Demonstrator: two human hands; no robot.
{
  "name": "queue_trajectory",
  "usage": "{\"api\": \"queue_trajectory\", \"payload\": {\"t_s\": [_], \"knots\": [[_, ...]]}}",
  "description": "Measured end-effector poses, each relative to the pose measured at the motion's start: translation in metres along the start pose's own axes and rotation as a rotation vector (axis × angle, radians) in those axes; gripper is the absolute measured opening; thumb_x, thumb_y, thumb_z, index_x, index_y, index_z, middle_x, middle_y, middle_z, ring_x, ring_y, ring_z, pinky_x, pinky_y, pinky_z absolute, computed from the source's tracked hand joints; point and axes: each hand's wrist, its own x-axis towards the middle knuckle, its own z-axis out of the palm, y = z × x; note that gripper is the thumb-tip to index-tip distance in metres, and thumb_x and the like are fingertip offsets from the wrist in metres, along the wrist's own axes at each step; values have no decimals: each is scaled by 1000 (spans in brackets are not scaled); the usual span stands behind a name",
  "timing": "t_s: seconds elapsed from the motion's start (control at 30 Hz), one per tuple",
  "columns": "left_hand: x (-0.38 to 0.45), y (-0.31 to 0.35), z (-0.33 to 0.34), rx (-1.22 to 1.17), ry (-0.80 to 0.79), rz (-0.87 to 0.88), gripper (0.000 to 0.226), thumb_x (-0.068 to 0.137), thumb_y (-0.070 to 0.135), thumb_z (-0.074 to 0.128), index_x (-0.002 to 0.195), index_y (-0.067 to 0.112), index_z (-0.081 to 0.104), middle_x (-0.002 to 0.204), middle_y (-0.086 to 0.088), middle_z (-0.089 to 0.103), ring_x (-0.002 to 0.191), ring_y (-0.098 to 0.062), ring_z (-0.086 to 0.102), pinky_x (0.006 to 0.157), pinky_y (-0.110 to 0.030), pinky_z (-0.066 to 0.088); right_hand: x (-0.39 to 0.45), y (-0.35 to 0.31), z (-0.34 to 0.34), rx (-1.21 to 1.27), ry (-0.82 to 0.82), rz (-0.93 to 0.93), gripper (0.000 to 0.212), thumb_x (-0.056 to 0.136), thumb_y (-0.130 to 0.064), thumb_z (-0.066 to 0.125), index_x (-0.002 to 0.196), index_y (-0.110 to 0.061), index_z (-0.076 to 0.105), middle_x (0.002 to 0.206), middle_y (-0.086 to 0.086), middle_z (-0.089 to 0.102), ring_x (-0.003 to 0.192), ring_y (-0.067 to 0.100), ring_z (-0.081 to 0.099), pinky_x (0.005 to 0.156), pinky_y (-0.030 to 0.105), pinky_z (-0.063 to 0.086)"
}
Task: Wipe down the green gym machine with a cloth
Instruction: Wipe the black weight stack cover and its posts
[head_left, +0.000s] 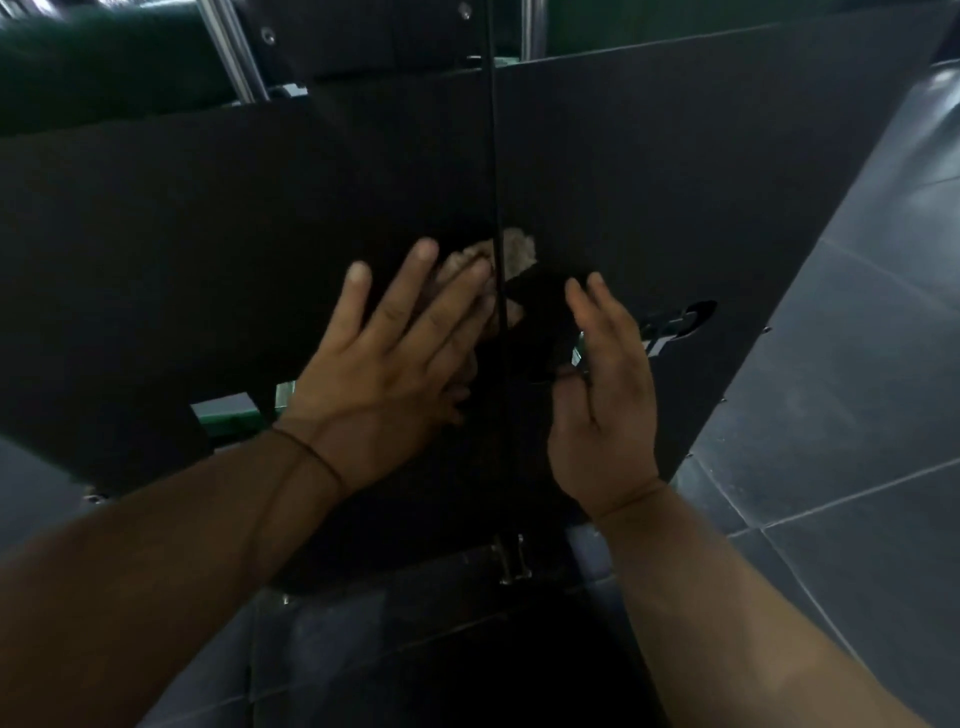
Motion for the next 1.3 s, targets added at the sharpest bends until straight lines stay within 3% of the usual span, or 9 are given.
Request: {"api": "queue_trajectory", "payload": {"t_s": [0.23,0.43,0.53,0.6,0.77,0.97,1.1,1.23,1.3], "knots": [[50,-40,-22,48,112,-185,48,114,25,40,162,17,39,172,-9,25,154,-55,23,120,-73,4,7,10,-10,47,15,-9,59,91,-6,46,150,-12,55,157,4,50,147,11,44,120,41,39],[-11,22,28,-16,-72,243,59,102,22,33,161,16,37,169,-10,31,157,-36,15,125,-55,-21,4,20,-16,-81,-16,-37,53,94,-9,48,145,-13,60,157,7,51,145,18,47,119,39,41],[-41,50,51,-11,-157,384,58,103,18,33,160,10,41,167,-15,35,157,-40,14,127,-56,-16,-4,24,-16,-180,-113,-73,52,95,-16,48,145,-18,60,162,4,45,147,19,44,118,44,42],[-42,55,58,-71,-149,353,57,110,19,31,166,7,24,172,-18,21,159,-43,12,130,-56,-5,-9,25,-13,-207,-144,-75,53,95,-20,51,147,-21,58,165,2,39,149,20,41,118,46,41],[-42,46,60,-273,-129,317,56,110,10,40,162,3,20,165,-24,36,156,-43,17,129,-54,10,-19,34,-8,-268,-191,-84,66,93,-18,49,158,-23,43,173,-2,21,152,17,35,120,47,37],[-43,54,64,-448,-76,338,36,112,7,44,142,1,63,146,-21,61,139,-39,55,122,-53,37,-21,54,0,-427,-164,-140,78,88,-17,53,163,-23,33,174,-5,16,155,26,28,118,49,30],[-49,58,57,-495,-73,337,31,110,8,55,138,4,67,142,-21,64,133,-39,61,114,-60,44,-22,56,9,-451,-182,-140,82,86,-22,50,164,-21,29,173,-6,7,158,29,20,122,54,26],[-47,57,41,-559,-260,340,32,111,37,53,141,36,63,140,7,65,122,-9,59,113,-23,39,-19,59,10,-530,-174,-141,85,82,-22,56,163,-23,31,173,-2,17,156,32,26,122,60,21],[-47,57,43,-654,-343,305,15,104,55,50,114,56,61,116,29,64,106,5,59,96,-17,44,-20,63,11,-573,-170,-154,88,81,-20,58,164,-26,28,174,-3,17,156,32,26,122,61,21]]}}
